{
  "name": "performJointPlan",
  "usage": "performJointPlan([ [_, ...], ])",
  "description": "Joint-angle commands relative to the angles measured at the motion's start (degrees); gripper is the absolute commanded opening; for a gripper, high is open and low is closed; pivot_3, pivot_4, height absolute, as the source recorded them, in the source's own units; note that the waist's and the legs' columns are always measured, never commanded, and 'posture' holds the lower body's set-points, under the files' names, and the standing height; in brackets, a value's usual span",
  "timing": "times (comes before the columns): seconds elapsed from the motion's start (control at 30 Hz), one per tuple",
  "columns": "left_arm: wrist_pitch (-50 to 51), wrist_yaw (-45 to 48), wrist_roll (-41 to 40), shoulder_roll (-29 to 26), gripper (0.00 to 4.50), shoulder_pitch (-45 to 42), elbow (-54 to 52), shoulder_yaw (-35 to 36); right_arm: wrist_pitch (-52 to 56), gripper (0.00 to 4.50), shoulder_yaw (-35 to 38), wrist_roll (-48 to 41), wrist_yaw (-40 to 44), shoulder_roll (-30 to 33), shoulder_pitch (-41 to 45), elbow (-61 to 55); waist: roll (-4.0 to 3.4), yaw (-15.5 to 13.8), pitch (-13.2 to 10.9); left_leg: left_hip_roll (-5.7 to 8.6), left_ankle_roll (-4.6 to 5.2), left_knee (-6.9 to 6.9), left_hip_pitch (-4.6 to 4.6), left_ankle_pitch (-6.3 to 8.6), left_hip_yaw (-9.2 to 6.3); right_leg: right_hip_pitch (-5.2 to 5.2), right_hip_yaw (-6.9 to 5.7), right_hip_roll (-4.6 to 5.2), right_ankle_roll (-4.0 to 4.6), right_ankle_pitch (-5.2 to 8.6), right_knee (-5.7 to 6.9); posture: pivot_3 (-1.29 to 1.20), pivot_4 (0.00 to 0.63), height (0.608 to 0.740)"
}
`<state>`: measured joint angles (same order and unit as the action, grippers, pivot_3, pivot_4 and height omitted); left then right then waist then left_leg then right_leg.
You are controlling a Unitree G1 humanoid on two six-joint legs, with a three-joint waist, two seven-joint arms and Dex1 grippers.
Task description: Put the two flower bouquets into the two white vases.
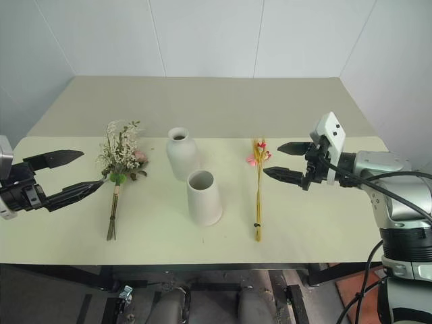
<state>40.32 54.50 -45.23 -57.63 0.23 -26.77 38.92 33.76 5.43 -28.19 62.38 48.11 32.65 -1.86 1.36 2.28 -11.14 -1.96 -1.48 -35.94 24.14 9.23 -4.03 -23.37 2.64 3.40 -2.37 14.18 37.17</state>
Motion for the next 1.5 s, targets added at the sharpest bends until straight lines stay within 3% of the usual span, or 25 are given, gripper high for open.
performJointPlan([
  [0.03, 0.1, 0.0, -0.9, -0.7, 4.46, 0.2, -1.4, 2.4, -1.1, 4.5, 1.1, -0.2, 0.0, 0.3, 1.2, -0.8, 0.0, 0.0, 0.0, 0.0, 0.0, 0.0, 0.0, 0.0, 0.0, 0.0, 0.0, 0.0, 0.0, 0.0, 0.0, 0.0, 0.15, 0.74],
  [0.37, 1.0, 2.2, -3.2, -1.5, 4.46, 0.7, -1.0, 4.6, 2.2, 4.5, -0.7, 1.3, -1.7, 0.8, 3.3, 0.2, 0.0, 0.0, 0.0, 0.0, 0.0, 0.0, 0.0, 0.0, 0.01, -0.03, 0.01, 0.0, 0.02, 0.01, 0.0, 0.0, 0.15, 0.74],
  [0.53, 1.4, 3.7, -5.5, -2.1, 4.46, -0.7, -0.1, 4.8, 16.2, 4.5, -5.0, 3.7, -9.3, -0.2, 10.3, 1.6, 0.0, 0.2, 0.0, -0.02, 0.0, 0.01, 0.03, 0.0, 0.05, -0.14, 0.04, 0.0, 0.19, 0.0, 0.0, 0.0, 0.15, 0.74],
  [0.7, 1.9, 7.0, -8.8, -4.2, 4.46, -3.2, 2.4, 5.2, 37.4, 4.5, -12.9, 5.5, -15.2, -2.6, 20.4, 5.9, 0.0, 0.2, 0.0, -0.04, 0.0, 0.05, 0.21, 0.0, 0.18, -0.5, 0.17, -0.01, 0.27, -0.07, 0.06, 0.0, 0.15, 0.74],
  [0.87, 1.8, 8.9, -9.3, -5.6, 4.46, -4.5, 3.9, 4.8, 43.5, 4.5, -18.3, 7.7, -18.6, -5.6, 24.8, 9.6, 0.0, 0.2, 0.0, -0.06, 0.01, 0.08, 0.36, 0.0, 0.5, -0.82, 0.45, -0.05, 0.38, -0.3, 0.22, 0.0, 0.15, 0.74],
  [1.37, 1.9, 10.3, -9.5, -6.3, 4.46, -5.3, 3.9, 4.1, 38.1, 4.5, -26.5, 15.0, -20.6, -15.8, 30.7, 27.8, 0.02, 0.8, 0.0, -0.1, 0.01, 0.08, 0.26, 0.0, 0.95, -0.97, 1.0, -0.18, 0.2, -0.39, 0.35, 0.0, 0.15, 0.74],
  [1.5, 2.0, 10.0, -9.5, -6.0, 4.5, -5.1, 3.4, 4.3, 34.4, 3.6, -26.5, 17.1, -21.2, -17.2, 31.0, 30.5, 0.05, 0.9, 0.0, -0.1, 0.01, 0.07, 0.24, 0.0, 0.96, -0.96, 1.01, -0.19, 0.18, -0.39, 0.36, 0.0, 0.15, 0.74],
])
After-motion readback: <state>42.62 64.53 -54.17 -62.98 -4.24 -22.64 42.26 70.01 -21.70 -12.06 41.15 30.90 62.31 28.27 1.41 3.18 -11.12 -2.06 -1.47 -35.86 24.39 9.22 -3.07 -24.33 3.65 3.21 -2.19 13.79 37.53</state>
